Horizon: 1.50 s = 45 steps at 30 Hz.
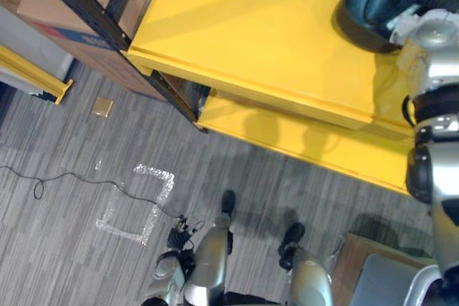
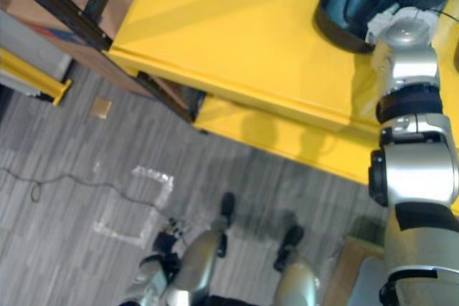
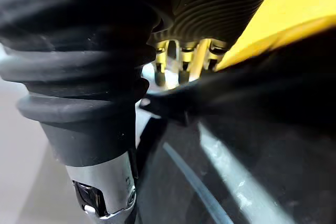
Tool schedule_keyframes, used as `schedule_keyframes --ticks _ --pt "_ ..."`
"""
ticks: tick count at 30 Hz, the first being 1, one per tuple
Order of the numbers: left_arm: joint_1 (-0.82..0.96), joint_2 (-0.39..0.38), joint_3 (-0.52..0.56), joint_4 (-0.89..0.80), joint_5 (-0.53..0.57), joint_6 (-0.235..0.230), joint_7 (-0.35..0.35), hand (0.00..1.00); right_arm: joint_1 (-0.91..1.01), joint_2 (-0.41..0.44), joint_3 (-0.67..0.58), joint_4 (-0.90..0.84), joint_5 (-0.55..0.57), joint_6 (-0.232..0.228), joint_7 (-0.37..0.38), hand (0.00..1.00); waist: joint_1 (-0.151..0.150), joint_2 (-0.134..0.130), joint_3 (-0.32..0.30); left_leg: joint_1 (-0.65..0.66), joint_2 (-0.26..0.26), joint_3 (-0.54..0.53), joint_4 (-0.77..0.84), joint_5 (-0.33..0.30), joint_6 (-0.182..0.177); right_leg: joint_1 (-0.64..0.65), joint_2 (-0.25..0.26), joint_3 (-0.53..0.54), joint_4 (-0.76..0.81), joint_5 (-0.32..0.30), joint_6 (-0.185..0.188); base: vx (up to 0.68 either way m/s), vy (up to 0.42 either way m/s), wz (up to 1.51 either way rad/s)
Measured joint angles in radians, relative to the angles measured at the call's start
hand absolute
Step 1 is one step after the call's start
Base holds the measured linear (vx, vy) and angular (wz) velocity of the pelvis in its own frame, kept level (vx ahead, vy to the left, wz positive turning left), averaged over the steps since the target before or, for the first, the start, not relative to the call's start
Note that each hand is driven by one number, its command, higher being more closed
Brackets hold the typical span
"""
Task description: Walk over and take plastic housings, then place them on the shelf
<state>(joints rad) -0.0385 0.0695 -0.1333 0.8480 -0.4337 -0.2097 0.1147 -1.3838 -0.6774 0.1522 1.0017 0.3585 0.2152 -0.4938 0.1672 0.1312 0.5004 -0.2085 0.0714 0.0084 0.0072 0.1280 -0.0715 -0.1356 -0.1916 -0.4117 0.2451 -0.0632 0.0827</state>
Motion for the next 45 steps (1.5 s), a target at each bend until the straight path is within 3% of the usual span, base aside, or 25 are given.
schedule_keyframes --ticks 6,16,34,45 --pt "0.001 0.000 0.000 0.003 0.000 0.008 0.000 0.00 0.000 -0.014 0.007 0.038 0.007 -0.035 0.079 0.00 0.003 0.001 0.000 0.017 0.003 0.000 -0.020 0.014 -0.004 -0.003 -0.001 0.000 0.023 -0.012 -0.004 -0.01 -0.035 0.00" --pt "0.002 0.001 0.000 0.002 -0.001 0.011 -0.001 0.00 0.005 -0.024 0.045 0.069 -0.041 -0.081 0.146 0.00 0.003 0.001 -0.001 0.019 0.003 -0.003 -0.022 0.019 -0.005 -0.007 -0.007 -0.004 0.043 -0.023 -0.004 0.00 -0.018 0.01" --pt "0.040 0.006 0.004 -0.003 -0.072 0.019 0.001 0.00 0.008 -0.076 0.118 0.109 -0.105 -0.106 0.175 0.00 0.029 0.035 -0.027 -0.006 -0.004 -0.054 -0.020 0.029 -0.015 -0.026 -0.032 -0.052 0.106 -0.073 -0.007 0.00 -0.027 0.08" --pt "0.124 0.030 0.007 -0.007 -0.078 0.038 0.000 0.00 0.008 -0.085 0.117 0.146 -0.157 -0.135 0.170 0.00 0.046 0.035 -0.027 -0.008 -0.007 -0.064 -0.020 0.031 -0.017 -0.027 -0.036 -0.059 0.116 -0.080 -0.007 0.00 -0.011 0.02"
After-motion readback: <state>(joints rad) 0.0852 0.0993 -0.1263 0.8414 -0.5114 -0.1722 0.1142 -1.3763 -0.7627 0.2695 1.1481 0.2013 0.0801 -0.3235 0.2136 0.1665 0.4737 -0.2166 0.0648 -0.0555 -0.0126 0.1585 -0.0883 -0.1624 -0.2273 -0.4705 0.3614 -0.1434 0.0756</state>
